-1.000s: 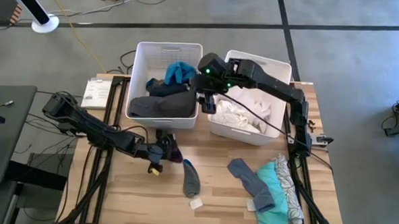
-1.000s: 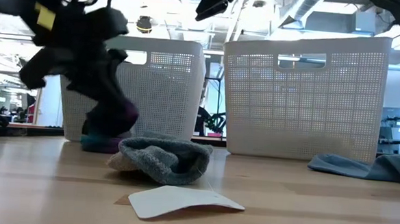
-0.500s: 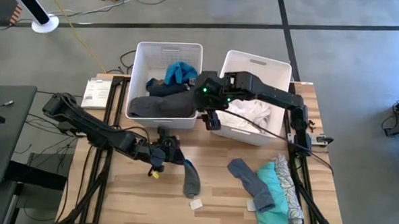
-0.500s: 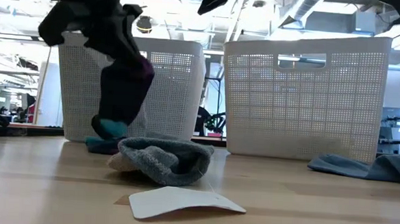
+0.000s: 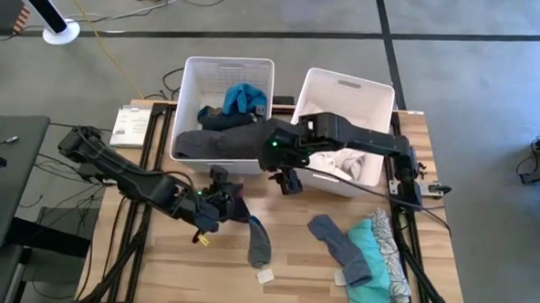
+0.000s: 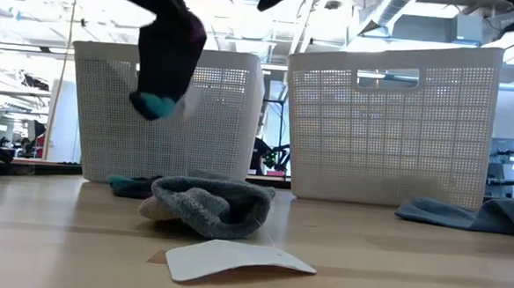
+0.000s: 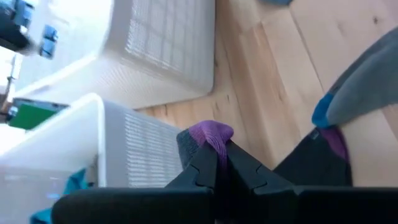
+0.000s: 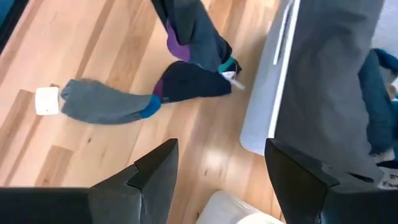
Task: Sort clothes
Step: Put the purple sock into the left white bin
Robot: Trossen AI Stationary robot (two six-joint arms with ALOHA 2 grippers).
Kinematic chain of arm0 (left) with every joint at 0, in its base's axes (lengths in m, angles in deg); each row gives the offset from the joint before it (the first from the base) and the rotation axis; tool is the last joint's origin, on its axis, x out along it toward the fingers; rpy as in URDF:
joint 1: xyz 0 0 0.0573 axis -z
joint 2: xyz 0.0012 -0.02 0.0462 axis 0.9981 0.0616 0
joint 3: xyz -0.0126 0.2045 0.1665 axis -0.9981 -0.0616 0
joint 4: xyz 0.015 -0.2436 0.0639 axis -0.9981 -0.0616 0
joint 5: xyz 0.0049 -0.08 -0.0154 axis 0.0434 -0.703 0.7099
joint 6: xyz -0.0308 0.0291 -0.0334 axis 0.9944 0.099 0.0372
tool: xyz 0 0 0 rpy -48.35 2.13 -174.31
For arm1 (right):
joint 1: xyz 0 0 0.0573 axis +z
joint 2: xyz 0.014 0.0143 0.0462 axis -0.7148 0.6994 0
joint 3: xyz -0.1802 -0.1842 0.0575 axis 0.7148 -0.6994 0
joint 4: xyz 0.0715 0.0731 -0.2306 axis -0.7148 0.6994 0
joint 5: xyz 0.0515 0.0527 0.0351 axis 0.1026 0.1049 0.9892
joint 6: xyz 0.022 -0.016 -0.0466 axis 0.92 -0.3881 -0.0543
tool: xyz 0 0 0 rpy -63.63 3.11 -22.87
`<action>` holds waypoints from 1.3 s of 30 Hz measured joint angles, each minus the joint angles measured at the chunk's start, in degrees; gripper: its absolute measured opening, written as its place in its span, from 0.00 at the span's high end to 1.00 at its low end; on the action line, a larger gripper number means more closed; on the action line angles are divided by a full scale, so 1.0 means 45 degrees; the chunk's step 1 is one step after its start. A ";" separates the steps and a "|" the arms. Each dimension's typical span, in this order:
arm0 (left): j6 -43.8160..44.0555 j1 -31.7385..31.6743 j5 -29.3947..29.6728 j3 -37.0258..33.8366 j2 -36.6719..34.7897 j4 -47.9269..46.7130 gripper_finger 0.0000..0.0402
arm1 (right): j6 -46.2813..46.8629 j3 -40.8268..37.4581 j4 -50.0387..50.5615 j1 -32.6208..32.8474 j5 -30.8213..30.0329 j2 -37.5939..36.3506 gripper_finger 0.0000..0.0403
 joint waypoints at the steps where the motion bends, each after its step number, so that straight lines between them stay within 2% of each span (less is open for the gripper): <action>1: -0.0094 0.0058 0.0035 0.0198 -0.0003 -0.0089 0.99 | 0.0049 0.0000 0.0000 0.0085 0.0000 0.0000 0.37; 8: -0.0838 0.0515 0.0034 0.1418 -0.0006 -0.0359 0.99 | 0.0403 0.0000 0.0129 0.0561 -0.0017 -0.0005 0.37; 12: -0.1038 0.0761 0.0046 0.2030 -0.0006 -0.0772 0.99 | 0.0607 0.0000 0.0480 0.0850 -0.0648 -0.0005 0.37; 28: -0.1747 0.1178 0.2566 0.4975 -0.0002 -0.3961 0.99 | 0.2205 0.0005 0.0983 0.2006 -0.1030 -0.0005 0.37; 33: -0.1985 0.0929 0.3457 0.5537 -0.0069 -0.4623 0.99 | 0.2876 0.0010 0.1145 0.2582 -0.1030 -0.0010 0.37; 39: -0.1910 0.0182 0.3672 0.5702 -0.0810 -0.5049 0.99 | 0.3613 0.0010 0.1277 0.3363 -0.1030 -0.0010 0.37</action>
